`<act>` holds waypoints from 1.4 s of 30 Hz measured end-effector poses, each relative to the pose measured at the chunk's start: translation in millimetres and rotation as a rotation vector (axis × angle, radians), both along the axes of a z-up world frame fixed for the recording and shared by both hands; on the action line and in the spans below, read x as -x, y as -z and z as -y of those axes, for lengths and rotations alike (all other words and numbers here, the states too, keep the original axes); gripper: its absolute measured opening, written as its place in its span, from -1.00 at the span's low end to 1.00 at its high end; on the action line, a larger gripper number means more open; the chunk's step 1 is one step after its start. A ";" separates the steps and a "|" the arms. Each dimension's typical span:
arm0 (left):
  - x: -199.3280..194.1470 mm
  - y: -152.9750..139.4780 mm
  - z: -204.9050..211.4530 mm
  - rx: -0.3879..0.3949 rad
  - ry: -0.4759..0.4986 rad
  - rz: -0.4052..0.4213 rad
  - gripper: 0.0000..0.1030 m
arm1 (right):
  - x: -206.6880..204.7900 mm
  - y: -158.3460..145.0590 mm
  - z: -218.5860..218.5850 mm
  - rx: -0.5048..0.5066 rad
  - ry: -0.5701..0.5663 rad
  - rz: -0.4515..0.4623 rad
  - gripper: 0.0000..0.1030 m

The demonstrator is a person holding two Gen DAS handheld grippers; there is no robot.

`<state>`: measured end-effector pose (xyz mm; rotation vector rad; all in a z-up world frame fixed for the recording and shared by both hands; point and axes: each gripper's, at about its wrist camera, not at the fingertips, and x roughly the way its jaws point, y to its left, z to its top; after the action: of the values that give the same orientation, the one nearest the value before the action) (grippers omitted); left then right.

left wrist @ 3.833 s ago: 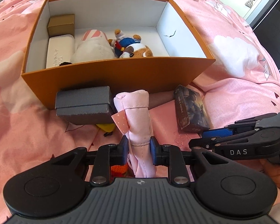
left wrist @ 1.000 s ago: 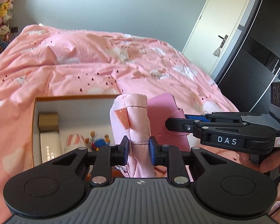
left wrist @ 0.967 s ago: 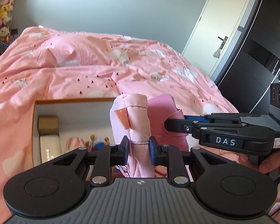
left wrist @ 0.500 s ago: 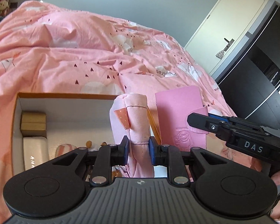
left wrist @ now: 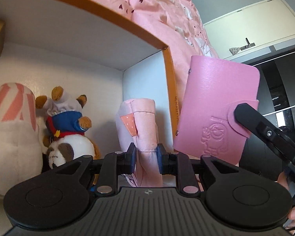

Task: Organize objects
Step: 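Lower the pink pouch into the box and open the left tool, then lower the pink wallet into the box and open the right tool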

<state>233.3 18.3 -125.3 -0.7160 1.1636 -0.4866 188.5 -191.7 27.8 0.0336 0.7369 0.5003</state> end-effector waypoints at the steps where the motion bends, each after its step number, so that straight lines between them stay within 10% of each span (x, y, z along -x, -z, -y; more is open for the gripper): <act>1: -1.1 5.5 -0.5 -0.003 -0.005 -0.015 -0.53 | -1.1 2.3 -0.3 0.001 -0.001 -0.006 -0.58; 9: -3.4 17.2 3.3 -0.077 0.011 -0.094 -0.39 | -7.0 19.7 -3.2 0.013 -0.014 -0.049 -0.58; 16: 9.7 -12.7 8.0 -0.282 0.037 -0.001 -0.08 | -9.4 24.3 -5.1 0.025 -0.015 -0.057 -0.58; 26: 20.4 -22.0 30.8 -0.546 0.144 0.075 -0.91 | -11.5 24.8 -4.6 0.033 -0.029 -0.060 -0.58; 42: 49.6 -43.0 4.3 -0.548 0.217 0.176 -0.93 | -23.2 57.1 -22.3 -0.008 -0.041 -0.251 -0.57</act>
<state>183.7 14.1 -82.3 -0.0723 1.1422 -0.3760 211.7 -169.4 -29.3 0.0903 0.9824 0.5443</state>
